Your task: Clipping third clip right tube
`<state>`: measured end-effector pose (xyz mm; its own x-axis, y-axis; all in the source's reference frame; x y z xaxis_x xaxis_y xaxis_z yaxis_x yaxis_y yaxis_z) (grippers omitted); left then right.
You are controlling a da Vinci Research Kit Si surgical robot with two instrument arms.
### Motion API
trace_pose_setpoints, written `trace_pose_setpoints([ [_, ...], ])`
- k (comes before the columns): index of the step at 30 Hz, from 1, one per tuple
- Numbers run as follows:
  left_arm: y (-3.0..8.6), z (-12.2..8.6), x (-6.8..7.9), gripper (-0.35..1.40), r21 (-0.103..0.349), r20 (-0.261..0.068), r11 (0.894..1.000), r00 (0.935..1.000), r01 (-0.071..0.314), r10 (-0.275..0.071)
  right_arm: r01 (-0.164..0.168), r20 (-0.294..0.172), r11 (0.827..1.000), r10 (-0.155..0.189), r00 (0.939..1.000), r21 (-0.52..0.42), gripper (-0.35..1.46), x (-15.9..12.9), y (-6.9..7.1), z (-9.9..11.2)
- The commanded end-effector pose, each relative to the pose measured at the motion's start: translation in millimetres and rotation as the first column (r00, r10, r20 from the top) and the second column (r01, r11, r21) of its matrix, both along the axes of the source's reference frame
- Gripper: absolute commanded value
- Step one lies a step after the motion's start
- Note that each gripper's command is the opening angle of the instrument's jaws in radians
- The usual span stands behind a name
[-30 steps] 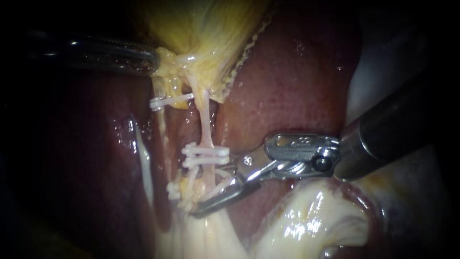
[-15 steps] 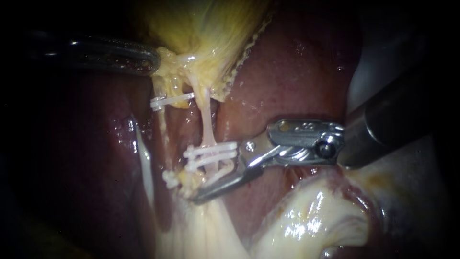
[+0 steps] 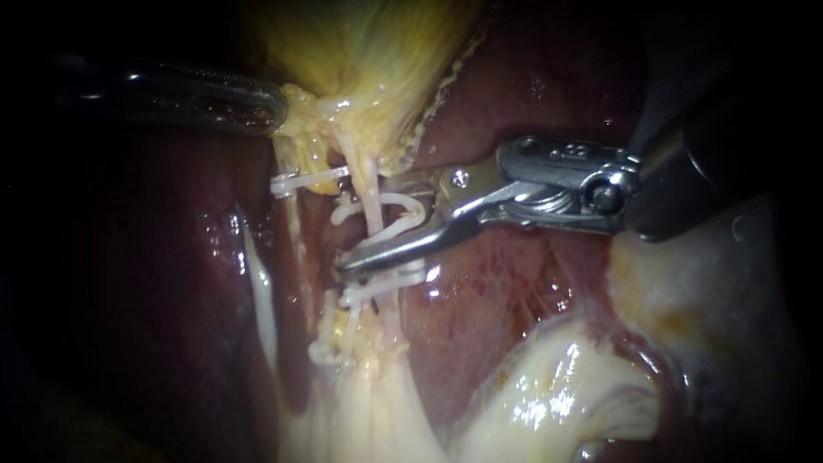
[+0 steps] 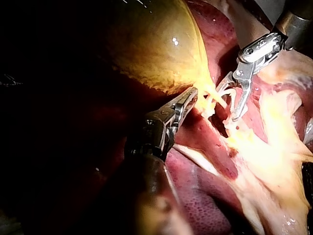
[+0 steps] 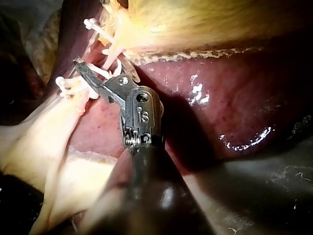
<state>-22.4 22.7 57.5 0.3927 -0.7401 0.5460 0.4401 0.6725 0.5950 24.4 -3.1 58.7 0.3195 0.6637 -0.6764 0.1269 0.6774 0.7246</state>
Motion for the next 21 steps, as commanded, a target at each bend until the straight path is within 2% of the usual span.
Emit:
trace_pose_setpoints([
  [1,0.0,0.0,0.0,-0.35,0.000,0.000,1.000,1.0000,0.000,0.000,0.001,0.002,1.000,-0.001,1.0000,0.000,0.50,0.0,0.0,0.0],
  [9,0.0,0.0,0.0,-0.35,0.000,0.000,1.000,1.0000,0.000,0.000,-0.003,-0.006,1.000,0.003,1.0000,0.002,0.50,0.0,0.0,0.2],
  [11,0.0,0.0,0.0,-0.35,0.000,0.000,1.000,1.0000,0.000,0.000,-0.020,-0.035,1.000,0.020,0.9992,0.011,0.49,0.0,-0.1,0.2],
  [13,0.0,0.0,-0.1,-0.35,0.000,-0.001,1.000,1.0000,0.001,-0.001,-0.059,-0.067,0.994,0.066,0.9956,0.096,0.49,0.1,-0.2,0.3],
  [14,0.0,0.1,-0.1,-0.35,-0.001,-0.001,1.000,1.0000,0.001,-0.001,-0.060,-0.085,0.989,0.072,0.9938,0.134,0.49,0.1,-0.2,0.3],
  [19,-0.1,0.1,-0.1,-0.35,-0.001,-0.001,1.000,1.0000,0.001,-0.001,-0.024,-0.150,0.969,0.063,0.9867,0.246,0.48,-0.2,-0.5,0.3],
  [21,-0.1,0.1,-0.1,-0.35,-0.001,-0.001,1.000,1.0000,0.001,-0.001,-0.010,-0.175,0.964,0.058,0.9829,0.265,0.47,-0.4,-0.7,0.1],
])
